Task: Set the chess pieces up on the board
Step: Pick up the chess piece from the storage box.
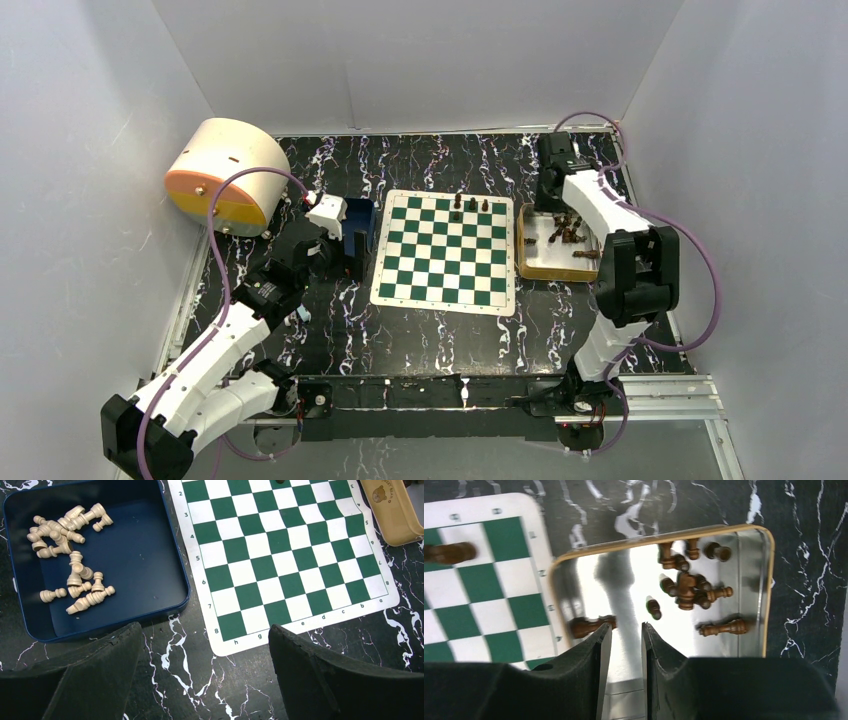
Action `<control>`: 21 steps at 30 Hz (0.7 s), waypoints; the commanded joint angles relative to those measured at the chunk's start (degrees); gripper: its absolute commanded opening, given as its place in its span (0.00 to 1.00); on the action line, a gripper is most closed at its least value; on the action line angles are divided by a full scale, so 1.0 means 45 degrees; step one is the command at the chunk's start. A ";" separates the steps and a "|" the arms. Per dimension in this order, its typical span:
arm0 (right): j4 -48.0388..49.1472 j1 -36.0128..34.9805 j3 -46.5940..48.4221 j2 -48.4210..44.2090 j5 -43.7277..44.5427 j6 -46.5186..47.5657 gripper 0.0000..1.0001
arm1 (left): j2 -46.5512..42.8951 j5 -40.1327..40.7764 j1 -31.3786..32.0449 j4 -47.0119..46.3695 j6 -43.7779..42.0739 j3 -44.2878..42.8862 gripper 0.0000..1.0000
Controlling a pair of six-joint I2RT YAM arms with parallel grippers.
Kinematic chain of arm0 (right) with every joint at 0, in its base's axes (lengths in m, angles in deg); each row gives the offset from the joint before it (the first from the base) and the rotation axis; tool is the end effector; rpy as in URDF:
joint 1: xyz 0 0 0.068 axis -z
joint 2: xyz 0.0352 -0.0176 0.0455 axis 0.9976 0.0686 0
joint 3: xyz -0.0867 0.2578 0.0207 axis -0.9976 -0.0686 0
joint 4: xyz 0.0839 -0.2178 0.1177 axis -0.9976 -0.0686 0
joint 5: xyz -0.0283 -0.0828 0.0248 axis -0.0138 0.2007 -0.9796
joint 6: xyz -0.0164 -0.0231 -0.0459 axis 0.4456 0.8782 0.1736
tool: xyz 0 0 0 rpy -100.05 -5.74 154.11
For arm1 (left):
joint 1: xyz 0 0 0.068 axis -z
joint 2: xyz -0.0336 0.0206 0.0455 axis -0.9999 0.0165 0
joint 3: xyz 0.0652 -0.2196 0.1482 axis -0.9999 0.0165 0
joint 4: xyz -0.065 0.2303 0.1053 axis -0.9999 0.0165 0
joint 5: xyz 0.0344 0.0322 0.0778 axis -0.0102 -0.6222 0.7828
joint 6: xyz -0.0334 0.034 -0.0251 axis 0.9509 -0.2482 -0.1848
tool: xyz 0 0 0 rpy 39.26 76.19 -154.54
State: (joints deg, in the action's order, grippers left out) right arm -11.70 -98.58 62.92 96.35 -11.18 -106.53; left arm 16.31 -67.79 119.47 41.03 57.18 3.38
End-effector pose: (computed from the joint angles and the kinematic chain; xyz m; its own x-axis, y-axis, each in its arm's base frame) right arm 0.3732 0.0708 0.2581 -0.7905 0.1013 -0.6040 0.2055 0.9729 -0.1058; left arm 0.1780 -0.1009 0.2976 -0.4044 0.0143 -0.9145 0.3645 0.9196 -0.1468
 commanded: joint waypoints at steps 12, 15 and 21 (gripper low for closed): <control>0.1623 0.1706 -0.1573 0.0422 -0.1285 0.0006 0.37 | -0.0140 0.0038 -0.0079 -0.0131 -0.0002 0.0062 0.94; 0.1700 0.1740 -0.1728 0.0599 -0.1372 -0.0119 0.37 | -0.0085 0.0020 -0.0079 -0.0134 0.0012 0.0055 0.94; 0.1643 0.1760 -0.1825 0.0789 -0.1131 -0.0187 0.35 | -0.0121 0.0028 -0.0078 -0.0125 0.0005 0.0071 0.94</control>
State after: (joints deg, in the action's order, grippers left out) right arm -5.58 -90.99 55.01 99.23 -16.95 -106.66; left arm 16.33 -67.75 119.47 41.05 57.18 3.38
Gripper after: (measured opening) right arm 0.358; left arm 0.938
